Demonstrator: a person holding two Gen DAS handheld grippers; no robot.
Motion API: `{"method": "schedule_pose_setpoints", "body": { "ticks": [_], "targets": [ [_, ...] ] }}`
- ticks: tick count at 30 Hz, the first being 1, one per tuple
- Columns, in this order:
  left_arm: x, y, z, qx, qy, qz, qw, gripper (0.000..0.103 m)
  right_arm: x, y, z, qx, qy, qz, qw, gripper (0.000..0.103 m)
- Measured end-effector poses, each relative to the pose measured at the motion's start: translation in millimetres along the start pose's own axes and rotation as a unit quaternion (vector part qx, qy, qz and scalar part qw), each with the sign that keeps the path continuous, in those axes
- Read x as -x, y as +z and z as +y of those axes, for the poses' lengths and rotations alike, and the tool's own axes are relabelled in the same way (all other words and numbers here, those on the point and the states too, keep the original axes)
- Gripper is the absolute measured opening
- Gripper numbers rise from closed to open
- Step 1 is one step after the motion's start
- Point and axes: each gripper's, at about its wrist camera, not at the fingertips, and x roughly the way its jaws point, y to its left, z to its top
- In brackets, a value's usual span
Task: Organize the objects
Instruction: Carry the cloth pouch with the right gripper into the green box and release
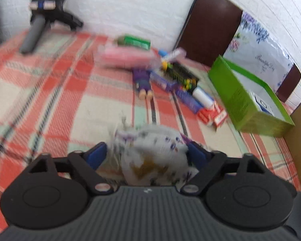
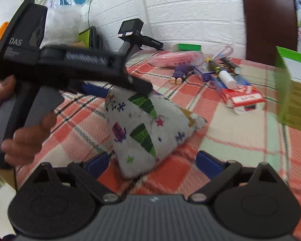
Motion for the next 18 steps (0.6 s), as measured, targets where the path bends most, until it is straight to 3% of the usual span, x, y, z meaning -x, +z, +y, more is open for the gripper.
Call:
{"method": "schedule_pose_setpoints", "body": {
  "ticks": [5, 7, 13, 18],
  "targets": [
    [15.1, -9.3, 10.6, 0.055, -0.035, -0.008, 0.9979, 0.059, -10.3, 6.4, 12.1, 0.027, -0.009, -0.015, 0.999, 0.066],
    [22.9, -7.7, 8.0, 0.074, -0.048, -0.011, 0.9961, 0.054, 0.7, 4.8, 12.1, 0.025, -0.003, -0.034, 0.999, 0.045],
    [39.3, 25.8, -71.8, -0.021, -0.075, -0.065, 0.9948, 0.054, 49.6, 14.7, -12.6, 0.025, -0.066, -0.131, 0.989, 0.042],
    [9.8, 64.1, -147.6, -0.085, -0.12, -0.072, 0.9864, 0.054, 84.9, 26.6, -71.2, 0.003, -0.136, -0.181, 0.974, 0.042]
  ]
}}
